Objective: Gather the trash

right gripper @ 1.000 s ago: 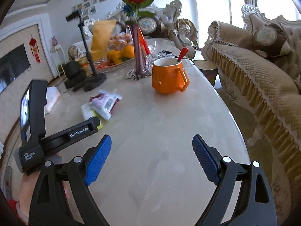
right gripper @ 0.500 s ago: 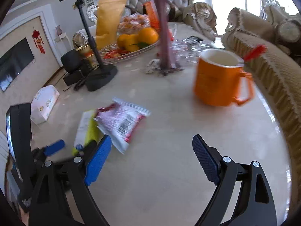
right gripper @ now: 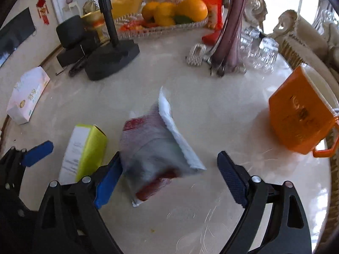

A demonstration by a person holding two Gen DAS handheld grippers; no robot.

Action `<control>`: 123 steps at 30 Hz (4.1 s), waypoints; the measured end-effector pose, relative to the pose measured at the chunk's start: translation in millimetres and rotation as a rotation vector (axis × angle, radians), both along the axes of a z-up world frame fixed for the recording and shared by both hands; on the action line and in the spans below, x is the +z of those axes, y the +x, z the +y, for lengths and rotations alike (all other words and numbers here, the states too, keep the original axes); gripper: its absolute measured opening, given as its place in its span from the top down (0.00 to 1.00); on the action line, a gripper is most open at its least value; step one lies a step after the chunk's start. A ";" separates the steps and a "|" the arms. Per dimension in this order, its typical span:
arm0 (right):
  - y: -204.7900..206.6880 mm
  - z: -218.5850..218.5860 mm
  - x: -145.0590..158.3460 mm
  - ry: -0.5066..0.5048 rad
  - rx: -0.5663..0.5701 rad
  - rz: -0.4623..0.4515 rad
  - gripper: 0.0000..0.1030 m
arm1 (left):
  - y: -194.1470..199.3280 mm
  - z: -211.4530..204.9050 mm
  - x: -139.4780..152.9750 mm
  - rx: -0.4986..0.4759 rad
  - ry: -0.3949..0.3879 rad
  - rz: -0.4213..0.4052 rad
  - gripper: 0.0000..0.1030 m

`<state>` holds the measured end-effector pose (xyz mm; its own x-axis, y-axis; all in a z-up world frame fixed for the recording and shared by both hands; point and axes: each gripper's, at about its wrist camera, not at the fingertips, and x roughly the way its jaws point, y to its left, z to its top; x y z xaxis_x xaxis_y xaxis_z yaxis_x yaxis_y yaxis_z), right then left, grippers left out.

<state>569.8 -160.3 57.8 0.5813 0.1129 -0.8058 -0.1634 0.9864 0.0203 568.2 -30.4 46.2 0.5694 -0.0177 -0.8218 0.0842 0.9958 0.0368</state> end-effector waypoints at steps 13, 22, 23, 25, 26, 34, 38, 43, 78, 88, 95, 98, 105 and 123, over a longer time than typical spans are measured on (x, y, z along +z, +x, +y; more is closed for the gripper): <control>-46.6 -37.6 15.9 0.144 -0.001 -0.069 0.63 | -23.7 -5.2 12.4 -0.048 -0.063 -0.034 0.70; -170.9 -48.8 38.6 0.292 0.048 -0.140 0.63 | -140.3 9.0 59.1 -0.144 -0.109 -0.134 0.70; -189.4 -48.2 40.6 0.300 0.059 -0.151 0.63 | -168.4 14.5 64.1 -0.156 -0.121 -0.147 0.70; -249.2 -47.8 46.2 0.322 0.089 -0.186 0.63 | -213.6 24.1 69.2 -0.180 -0.143 -0.158 0.70; -277.1 -46.8 47.5 0.324 0.104 -0.200 0.63 | -245.1 31.1 70.7 -0.194 -0.161 -0.160 0.70; -479.6 -31.1 -2.4 0.389 0.134 -0.118 0.62 | -467.7 53.5 29.4 -0.268 -0.132 -0.109 0.70; -493.1 -14.9 -70.2 0.360 0.089 0.046 0.62 | -515.6 39.3 -50.1 -0.280 -0.156 0.066 0.70; -472.7 10.8 -157.7 0.222 0.071 0.230 0.63 | -510.0 15.7 -151.6 -0.249 -0.189 0.222 0.70; -514.1 7.8 -144.2 0.100 -0.082 0.132 0.09 | -526.0 17.9 -139.4 -0.091 -0.073 0.130 0.22; -532.0 -9.7 -118.9 0.131 -0.160 0.049 0.09 | -541.9 36.2 -106.6 0.000 -0.099 0.045 0.22; -531.5 -10.4 -125.2 0.136 -0.158 0.044 0.09 | -549.0 46.5 -84.1 0.064 -0.107 -0.020 0.22; -530.9 -11.6 -125.5 0.139 -0.165 0.042 0.09 | -553.2 46.6 -76.4 0.062 -0.112 -0.050 0.22; -534.4 -7.9 -121.5 0.113 -0.148 0.012 0.09 | -556.4 48.0 -69.2 0.085 -0.063 -0.088 0.22; -542.5 5.2 -111.4 -0.012 -0.128 -0.057 0.09 | -557.5 48.8 -69.8 0.084 0.006 -0.108 0.22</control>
<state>27.3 -155.1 -53.5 0.6350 0.0258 -0.7721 -0.0367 0.9993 0.0032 10.8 18.4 -23.6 0.6538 0.0378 -0.7557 -0.0038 0.9989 0.0467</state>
